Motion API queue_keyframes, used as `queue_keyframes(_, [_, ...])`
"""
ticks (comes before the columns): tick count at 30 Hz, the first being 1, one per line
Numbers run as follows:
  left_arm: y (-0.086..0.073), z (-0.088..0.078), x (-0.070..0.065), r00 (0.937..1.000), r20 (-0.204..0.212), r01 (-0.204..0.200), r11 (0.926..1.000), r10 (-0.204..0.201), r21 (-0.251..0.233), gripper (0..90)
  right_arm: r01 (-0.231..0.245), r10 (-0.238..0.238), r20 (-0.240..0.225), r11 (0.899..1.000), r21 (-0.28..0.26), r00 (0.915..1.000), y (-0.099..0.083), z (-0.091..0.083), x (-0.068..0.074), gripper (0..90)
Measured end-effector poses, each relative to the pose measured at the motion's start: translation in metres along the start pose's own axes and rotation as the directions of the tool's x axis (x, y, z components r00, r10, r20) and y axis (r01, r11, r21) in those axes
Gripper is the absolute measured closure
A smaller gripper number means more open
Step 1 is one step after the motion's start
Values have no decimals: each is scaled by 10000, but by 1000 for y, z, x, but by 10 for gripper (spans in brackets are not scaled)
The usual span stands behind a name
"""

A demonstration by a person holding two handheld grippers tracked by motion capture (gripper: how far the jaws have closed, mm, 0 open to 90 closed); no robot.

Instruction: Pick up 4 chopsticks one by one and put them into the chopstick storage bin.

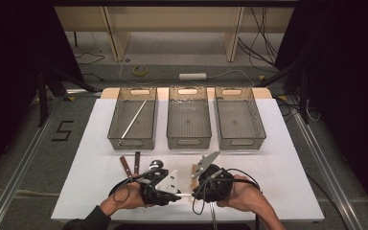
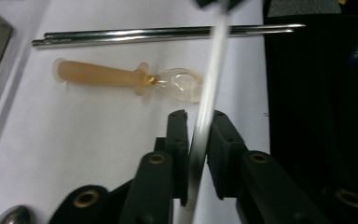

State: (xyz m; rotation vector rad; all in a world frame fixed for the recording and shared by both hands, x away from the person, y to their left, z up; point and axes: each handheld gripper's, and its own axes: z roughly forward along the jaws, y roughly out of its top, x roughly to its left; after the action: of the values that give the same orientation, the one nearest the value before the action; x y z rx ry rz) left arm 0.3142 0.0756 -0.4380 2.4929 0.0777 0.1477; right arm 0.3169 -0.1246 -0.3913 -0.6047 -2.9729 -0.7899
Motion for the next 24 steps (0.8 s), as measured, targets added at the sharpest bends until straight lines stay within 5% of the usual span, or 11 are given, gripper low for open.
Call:
queue_keyframes(4, [-2,-1,5,9985,-423,363,9990,-351,265,830,-299,329,371,9965,-777,9988,1,-14,-5,555])
queue_keyframes(8, [-4,-4,9,9944,-659,850,9960,-830,278,830,-672,797,543,9770,-2024,9953,-2,-29,-10,482])
queue_keyframes(11, [-7,-6,14,9851,-1088,1371,9901,-1333,288,830,-1087,1346,815,9579,-2657,9875,-5,-35,-13,436])
queue_keyframes(15, [-11,-11,21,9682,-1474,2062,9784,-2019,143,830,-1351,1850,1282,9363,-3243,9744,-9,-37,-16,394])
queue_keyframes(20, [-18,-18,29,9372,-1859,2960,9549,-2951,-232,830,-1695,2417,1596,9142,-3682,9571,-12,-37,-17,362])
queue_keyframes(24, [-25,-25,36,9116,-2068,3513,9345,-3554,-572,830,-2248,3152,1923,8962,-3824,9294,-21,-31,-22,341])
